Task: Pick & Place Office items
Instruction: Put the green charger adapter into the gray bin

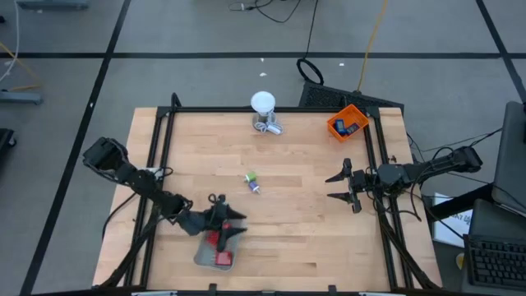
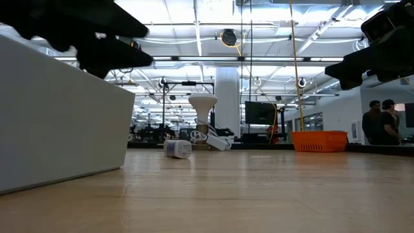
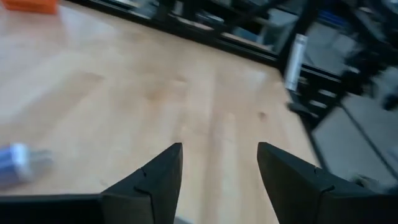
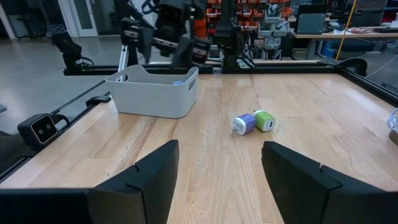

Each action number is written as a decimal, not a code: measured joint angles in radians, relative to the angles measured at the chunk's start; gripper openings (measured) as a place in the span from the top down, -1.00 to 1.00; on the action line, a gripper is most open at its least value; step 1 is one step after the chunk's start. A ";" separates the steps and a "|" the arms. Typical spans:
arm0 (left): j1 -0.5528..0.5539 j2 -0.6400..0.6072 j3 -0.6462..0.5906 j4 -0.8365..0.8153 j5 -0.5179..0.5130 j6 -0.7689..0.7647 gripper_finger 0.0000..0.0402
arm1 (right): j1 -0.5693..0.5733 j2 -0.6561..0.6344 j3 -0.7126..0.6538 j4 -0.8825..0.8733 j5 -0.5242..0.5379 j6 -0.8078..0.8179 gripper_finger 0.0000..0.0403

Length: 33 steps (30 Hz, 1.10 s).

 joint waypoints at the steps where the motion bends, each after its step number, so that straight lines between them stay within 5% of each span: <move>1: 0.016 0.000 0.000 0.000 -0.005 0.011 -0.02 | 0.000 0.000 0.000 0.000 0.000 0.000 -0.09; 10: 0.172 0.000 0.000 -0.001 0.000 0.104 0.11 | 0.000 0.000 0.000 0.000 0.000 0.000 -0.09; 16: 0.296 0.000 0.000 -0.027 0.114 0.075 0.15 | 0.000 0.000 0.000 0.000 0.000 0.000 -0.09; 26: 0.509 0.000 0.106 -0.437 0.206 -0.049 -0.34 | 0.000 0.000 0.000 0.000 0.000 0.000 -0.09; 33: 0.581 0.000 0.145 -0.493 0.270 0.000 -0.50 | 0.000 0.000 0.000 0.000 0.000 0.000 -0.09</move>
